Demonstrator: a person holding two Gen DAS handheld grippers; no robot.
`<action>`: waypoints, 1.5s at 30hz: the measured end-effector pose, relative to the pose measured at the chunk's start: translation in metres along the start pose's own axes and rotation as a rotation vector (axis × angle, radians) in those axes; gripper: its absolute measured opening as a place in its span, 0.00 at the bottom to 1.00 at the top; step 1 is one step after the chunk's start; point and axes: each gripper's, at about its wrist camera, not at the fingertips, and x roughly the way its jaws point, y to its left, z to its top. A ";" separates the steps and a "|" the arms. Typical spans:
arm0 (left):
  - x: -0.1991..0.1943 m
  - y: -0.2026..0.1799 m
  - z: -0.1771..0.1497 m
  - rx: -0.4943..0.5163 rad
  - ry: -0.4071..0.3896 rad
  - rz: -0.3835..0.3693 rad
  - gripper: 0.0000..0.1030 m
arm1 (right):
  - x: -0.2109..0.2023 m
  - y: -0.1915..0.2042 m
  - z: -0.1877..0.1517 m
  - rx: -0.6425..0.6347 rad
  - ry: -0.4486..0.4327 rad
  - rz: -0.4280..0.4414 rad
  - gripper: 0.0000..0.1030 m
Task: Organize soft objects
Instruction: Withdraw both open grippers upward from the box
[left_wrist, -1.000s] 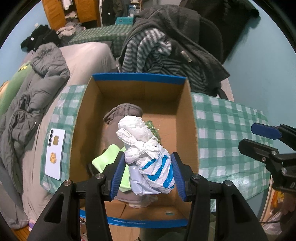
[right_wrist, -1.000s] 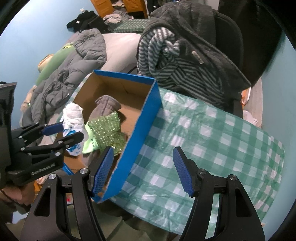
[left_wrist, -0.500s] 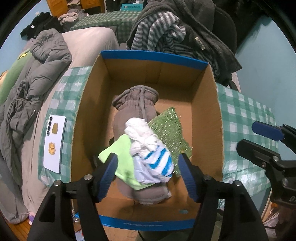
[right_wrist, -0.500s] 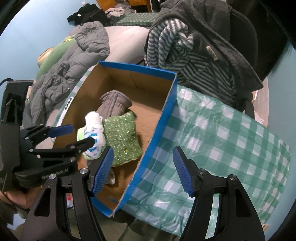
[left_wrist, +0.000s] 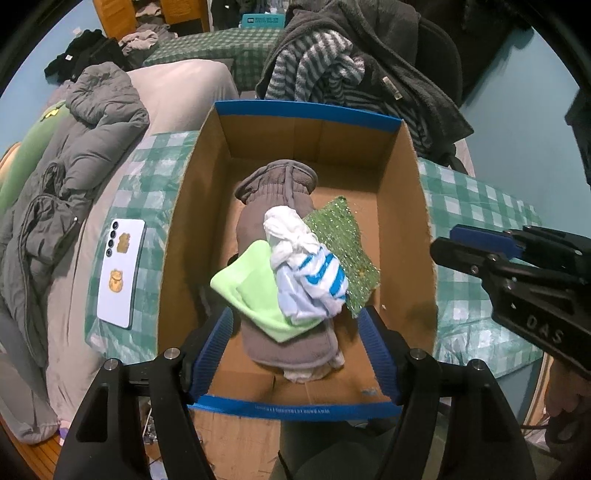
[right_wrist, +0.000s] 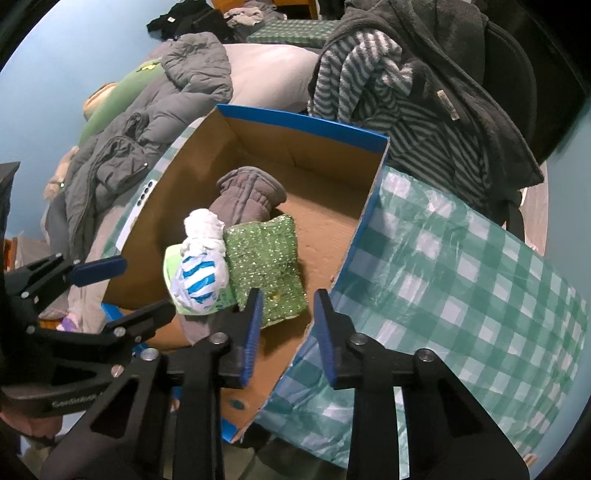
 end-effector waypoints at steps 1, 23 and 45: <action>-0.003 -0.001 -0.002 0.002 -0.005 -0.001 0.70 | -0.002 0.001 -0.001 -0.004 -0.002 0.002 0.24; -0.063 -0.020 -0.010 0.004 -0.084 -0.033 0.73 | -0.056 0.007 -0.024 -0.014 -0.039 0.003 0.37; -0.088 -0.052 -0.006 0.078 -0.132 0.022 0.74 | -0.091 -0.026 -0.042 0.085 -0.064 -0.024 0.63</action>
